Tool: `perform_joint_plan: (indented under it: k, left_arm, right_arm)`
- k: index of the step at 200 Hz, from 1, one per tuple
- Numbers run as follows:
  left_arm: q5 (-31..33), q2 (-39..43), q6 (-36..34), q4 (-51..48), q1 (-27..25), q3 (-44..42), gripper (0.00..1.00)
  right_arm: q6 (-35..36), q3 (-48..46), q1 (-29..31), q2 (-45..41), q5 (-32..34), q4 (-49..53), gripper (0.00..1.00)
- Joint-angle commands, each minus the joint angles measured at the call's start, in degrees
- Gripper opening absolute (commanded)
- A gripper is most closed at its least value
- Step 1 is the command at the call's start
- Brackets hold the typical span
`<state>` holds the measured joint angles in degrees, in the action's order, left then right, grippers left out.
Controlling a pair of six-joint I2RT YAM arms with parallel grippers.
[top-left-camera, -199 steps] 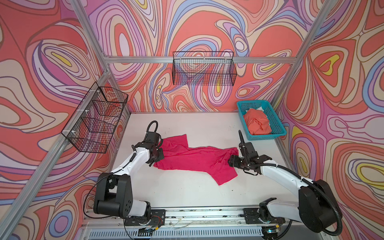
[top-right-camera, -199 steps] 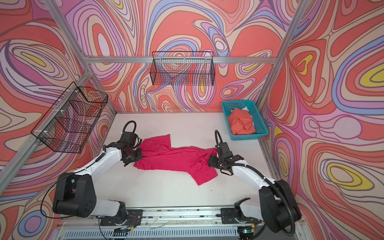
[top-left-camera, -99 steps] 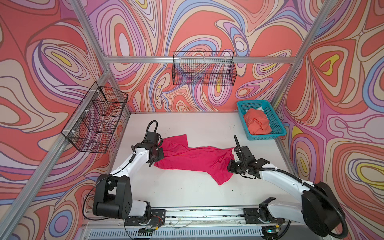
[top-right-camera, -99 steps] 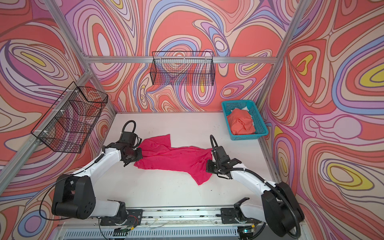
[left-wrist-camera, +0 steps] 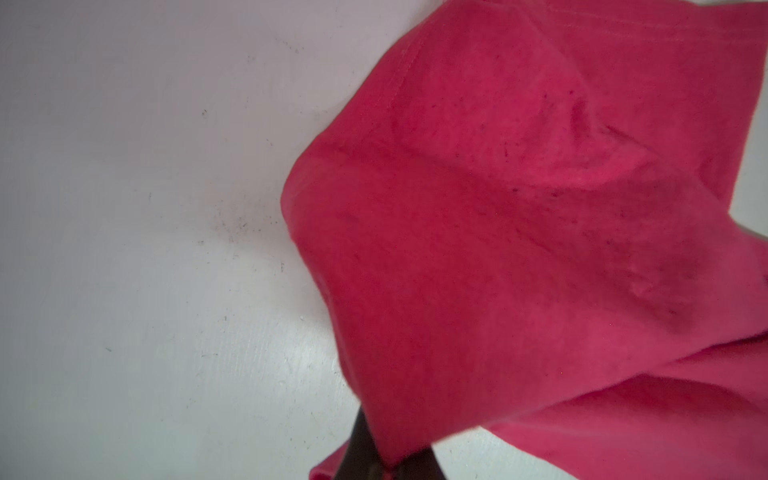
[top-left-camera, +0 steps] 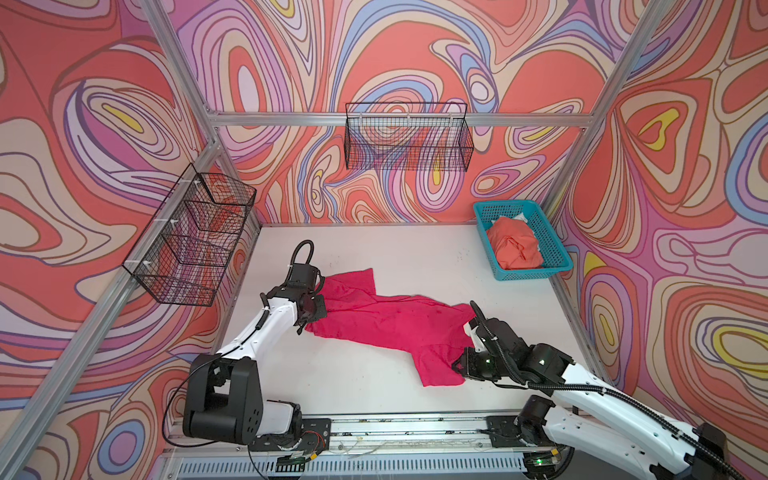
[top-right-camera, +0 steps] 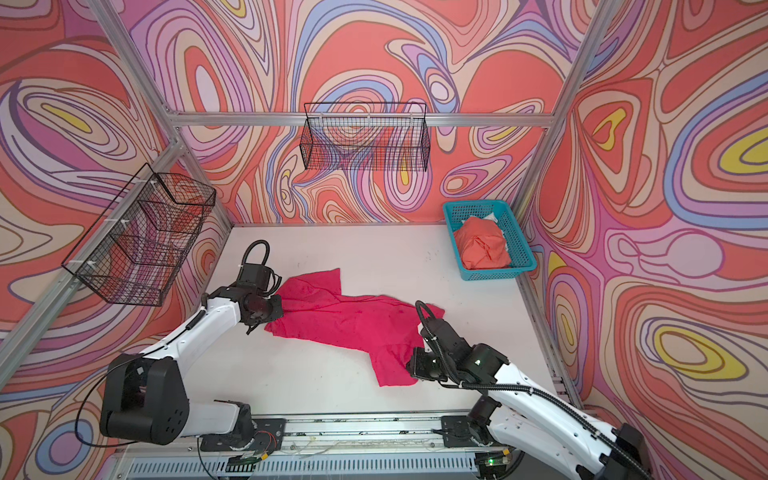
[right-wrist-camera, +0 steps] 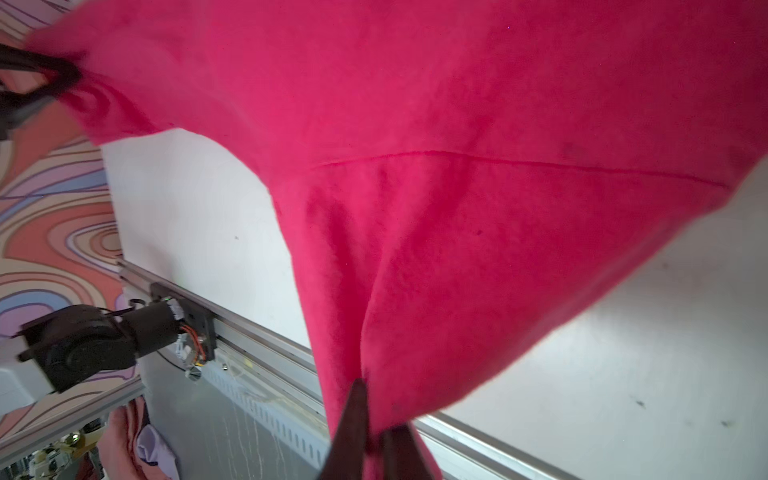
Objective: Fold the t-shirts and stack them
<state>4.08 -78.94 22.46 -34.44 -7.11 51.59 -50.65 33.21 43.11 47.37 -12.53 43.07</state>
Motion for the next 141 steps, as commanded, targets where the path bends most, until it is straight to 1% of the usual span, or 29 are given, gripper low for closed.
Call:
perform_joint_plan:
  k: [1, 8, 17, 22, 35, 53, 72, 82, 100, 111, 124, 141]
  left_arm:
    - [3.0, 1.1, -0.8, -0.7, 0.3, 1.4, 0.00]
    - [3.0, 1.2, -0.7, -0.7, 0.3, 1.5, 0.00]
    - [3.1, 1.5, -0.7, -0.5, 0.3, 1.5, 0.00]
    - [2.8, 1.7, -0.7, -0.3, 0.3, 1.5, 0.00]
    - [1.3, 2.8, -0.8, 0.6, 0.3, 1.4, 0.00]
    - [1.0, 3.7, -1.1, 0.6, 0.3, 1.8, 0.00]
    - [1.8, 3.4, -1.5, -1.7, 0.3, 2.5, 0.00]
    - [1.8, 3.6, -1.6, -2.1, 0.3, 2.2, 0.00]
    - [1.0, 4.2, -1.3, -2.0, 0.3, 1.3, 0.00]
    - [0.6, 4.3, -1.0, -1.9, 0.3, 1.3, 0.00]
    - [0.3, 4.3, -0.8, -1.7, 0.3, 1.6, 0.00]
    - [0.5, 4.5, -0.7, -1.7, 0.3, 2.1, 0.00]
  right_arm:
    - [-1.4, 5.3, 0.3, 0.3, 7.8, 3.2, 0.67]
    - [-1.2, 7.6, 0.3, 0.8, 11.3, 3.2, 0.76]
    - [-0.7, 10.0, 0.3, 2.4, 15.3, 2.4, 0.83]
    - [-0.2, 11.3, 0.1, 4.2, 17.4, 1.8, 0.85]
    - [1.2, 13.2, -0.9, 8.8, 19.7, -0.6, 0.88]
    - [4.7, 13.6, -4.9, 16.1, 19.5, -6.6, 0.88]
    - [8.7, 12.8, -12.4, 21.6, 16.8, -14.9, 0.86]
    - [12.1, 13.9, -16.1, 25.1, 15.5, -17.8, 0.86]
    - [19.6, 19.3, -20.3, 33.0, 18.9, -16.1, 0.86]
    - [22.7, 21.8, -23.5, 37.3, 19.4, -14.1, 0.86]
    - [24.4, 21.8, -27.5, 40.0, 17.5, -13.9, 0.85]
    - [25.0, 19.5, -31.4, 40.9, 14.0, -15.7, 0.84]
